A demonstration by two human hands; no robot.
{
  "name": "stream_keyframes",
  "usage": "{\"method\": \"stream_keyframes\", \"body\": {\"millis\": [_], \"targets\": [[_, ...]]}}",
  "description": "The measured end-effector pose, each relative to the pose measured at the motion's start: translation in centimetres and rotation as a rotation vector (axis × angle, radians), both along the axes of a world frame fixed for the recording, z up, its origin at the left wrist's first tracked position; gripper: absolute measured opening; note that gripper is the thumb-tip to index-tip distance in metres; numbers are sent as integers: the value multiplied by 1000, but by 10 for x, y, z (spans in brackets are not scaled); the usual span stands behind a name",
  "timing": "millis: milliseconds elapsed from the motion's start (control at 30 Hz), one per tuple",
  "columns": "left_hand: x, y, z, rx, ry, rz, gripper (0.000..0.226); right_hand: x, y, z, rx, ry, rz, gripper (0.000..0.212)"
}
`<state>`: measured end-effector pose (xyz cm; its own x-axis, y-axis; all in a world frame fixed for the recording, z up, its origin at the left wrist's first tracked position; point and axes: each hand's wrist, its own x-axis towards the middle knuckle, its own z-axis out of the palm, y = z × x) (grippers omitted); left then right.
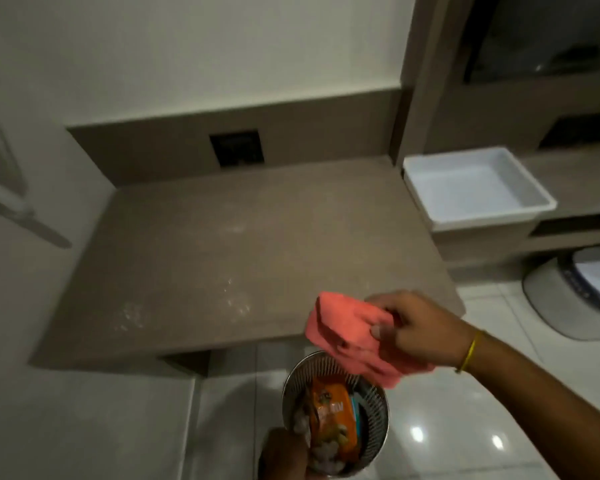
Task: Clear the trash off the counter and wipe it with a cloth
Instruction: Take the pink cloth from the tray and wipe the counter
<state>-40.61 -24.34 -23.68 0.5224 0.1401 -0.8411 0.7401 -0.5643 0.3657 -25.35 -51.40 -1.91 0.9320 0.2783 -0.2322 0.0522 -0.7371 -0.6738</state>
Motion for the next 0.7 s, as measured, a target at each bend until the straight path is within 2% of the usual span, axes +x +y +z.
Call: {"method": "stream_keyframes", "body": {"millis": [33,67,100,133,200,233,267,333,367,400,433,533,700], "targets": [[-49,9,-10,91,-32,74,37,19,1,27,-31,-54,0,13],[-39,34,-7,89,-40,25,37,38,2,50,-55,-99,-12,17],[-18,22,-13,103,-67,21,37,56,3,69,-73,-141,-33,16],[-1,-1,-26,47,-61,-6,38,76,3,81,-90,-185,-52,15],[17,-61,-50,148,-129,-76,40,115,5,90,-171,-251,-83,24],[20,-63,-48,155,-110,-87,41,133,6,88,-220,-265,-102,28],[61,-47,-18,91,-75,-77,42,151,7,81,-266,-270,-120,30],[131,-20,41,173,-128,-155,44,179,10,59,-372,-233,-119,36],[149,-26,74,147,-82,22,45,189,13,43,-442,-191,-110,40],[146,-30,67,82,-56,158,47,194,15,26,-513,-139,-97,43],[141,-33,68,176,-55,180,48,195,17,10,-565,-90,-84,46],[148,-30,71,99,-16,161,42,177,25,-27,-620,-61,-85,49],[126,-31,87,-4,15,265,22,97,44,-31,-647,-64,27,51]]}}
